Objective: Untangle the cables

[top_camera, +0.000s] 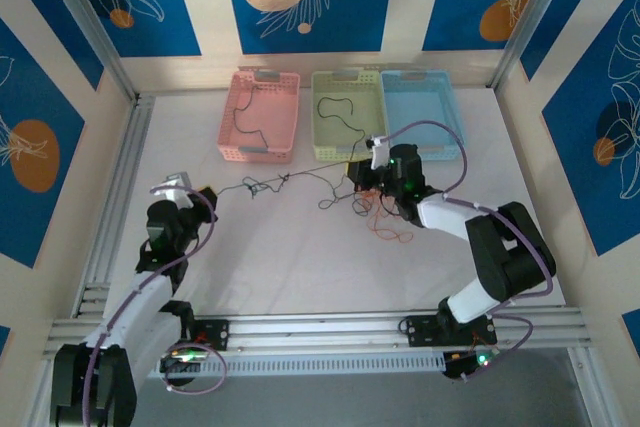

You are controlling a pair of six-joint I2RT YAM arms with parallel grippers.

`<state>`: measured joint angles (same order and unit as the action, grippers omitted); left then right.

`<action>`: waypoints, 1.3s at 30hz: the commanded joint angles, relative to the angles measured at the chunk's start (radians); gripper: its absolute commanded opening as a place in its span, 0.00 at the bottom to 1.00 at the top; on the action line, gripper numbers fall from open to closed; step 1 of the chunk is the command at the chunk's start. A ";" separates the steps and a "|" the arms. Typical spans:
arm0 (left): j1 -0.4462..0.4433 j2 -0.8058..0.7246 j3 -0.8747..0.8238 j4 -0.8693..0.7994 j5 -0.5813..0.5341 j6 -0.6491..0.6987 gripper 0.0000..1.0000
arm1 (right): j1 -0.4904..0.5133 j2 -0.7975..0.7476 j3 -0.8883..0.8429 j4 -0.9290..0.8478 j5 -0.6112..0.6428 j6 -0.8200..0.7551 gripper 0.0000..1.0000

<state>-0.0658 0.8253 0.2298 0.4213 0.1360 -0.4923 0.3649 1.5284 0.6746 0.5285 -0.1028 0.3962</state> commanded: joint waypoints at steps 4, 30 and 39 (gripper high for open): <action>0.031 -0.020 -0.017 -0.022 -0.147 0.009 0.00 | -0.164 -0.077 -0.071 0.023 0.366 0.216 0.00; 0.031 0.022 -0.030 0.101 0.020 0.016 0.00 | 0.111 0.132 0.180 -0.017 -0.385 -0.179 0.00; 0.031 0.028 -0.032 0.114 0.036 0.014 0.00 | 0.213 0.226 0.324 -0.281 -0.528 -0.344 0.00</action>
<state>-0.0460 0.8551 0.2115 0.4938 0.1562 -0.4911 0.5716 1.7405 0.9646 0.3599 -0.5365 0.1356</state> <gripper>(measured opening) 0.058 0.059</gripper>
